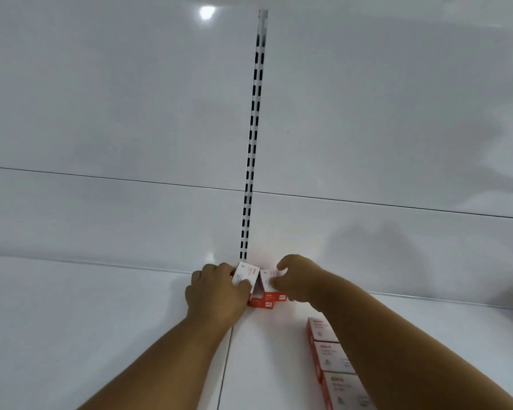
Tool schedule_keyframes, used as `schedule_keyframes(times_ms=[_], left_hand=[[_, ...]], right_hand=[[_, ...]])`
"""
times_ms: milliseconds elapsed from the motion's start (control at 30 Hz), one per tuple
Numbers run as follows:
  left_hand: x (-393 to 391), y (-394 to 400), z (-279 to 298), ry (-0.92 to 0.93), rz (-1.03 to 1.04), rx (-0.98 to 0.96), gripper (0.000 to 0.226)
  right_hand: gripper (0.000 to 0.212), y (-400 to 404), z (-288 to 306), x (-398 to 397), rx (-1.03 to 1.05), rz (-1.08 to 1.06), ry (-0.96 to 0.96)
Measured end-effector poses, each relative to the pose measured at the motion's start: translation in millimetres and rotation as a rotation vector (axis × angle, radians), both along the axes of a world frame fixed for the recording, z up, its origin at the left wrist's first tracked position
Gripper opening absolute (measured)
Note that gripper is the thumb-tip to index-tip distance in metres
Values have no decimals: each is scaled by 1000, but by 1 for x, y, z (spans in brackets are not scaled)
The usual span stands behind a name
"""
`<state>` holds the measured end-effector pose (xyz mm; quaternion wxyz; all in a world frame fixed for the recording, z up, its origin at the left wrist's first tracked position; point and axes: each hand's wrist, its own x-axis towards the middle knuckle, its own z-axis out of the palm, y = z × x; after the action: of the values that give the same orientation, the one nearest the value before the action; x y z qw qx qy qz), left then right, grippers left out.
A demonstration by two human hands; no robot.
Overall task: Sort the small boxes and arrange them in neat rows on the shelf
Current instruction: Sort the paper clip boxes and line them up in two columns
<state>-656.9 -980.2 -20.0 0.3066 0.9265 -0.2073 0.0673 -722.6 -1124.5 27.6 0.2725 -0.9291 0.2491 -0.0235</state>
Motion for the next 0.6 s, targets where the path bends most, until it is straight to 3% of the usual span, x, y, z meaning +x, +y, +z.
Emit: schedule_keyframes(times_ms=[133, 233, 300, 400, 600], left_hand=[[-7, 2, 8, -42, -63, -181, 31], [-10, 1, 10, 118, -217, -478, 30], [-14, 1, 13, 176, -269, -572, 34], [-22, 0, 14, 206, -352, -632, 47], [-35, -5, 11, 231, -491, -568, 57]], right_hand=[[29, -4, 5, -3, 264, -92, -132], [25, -10, 5, -16, 429, -84, -296], [22, -12, 8, -31, 468, -69, -415], [21, -21, 14, -60, 497, -67, -514], [34, -48, 10, -111, 488, -97, -499]])
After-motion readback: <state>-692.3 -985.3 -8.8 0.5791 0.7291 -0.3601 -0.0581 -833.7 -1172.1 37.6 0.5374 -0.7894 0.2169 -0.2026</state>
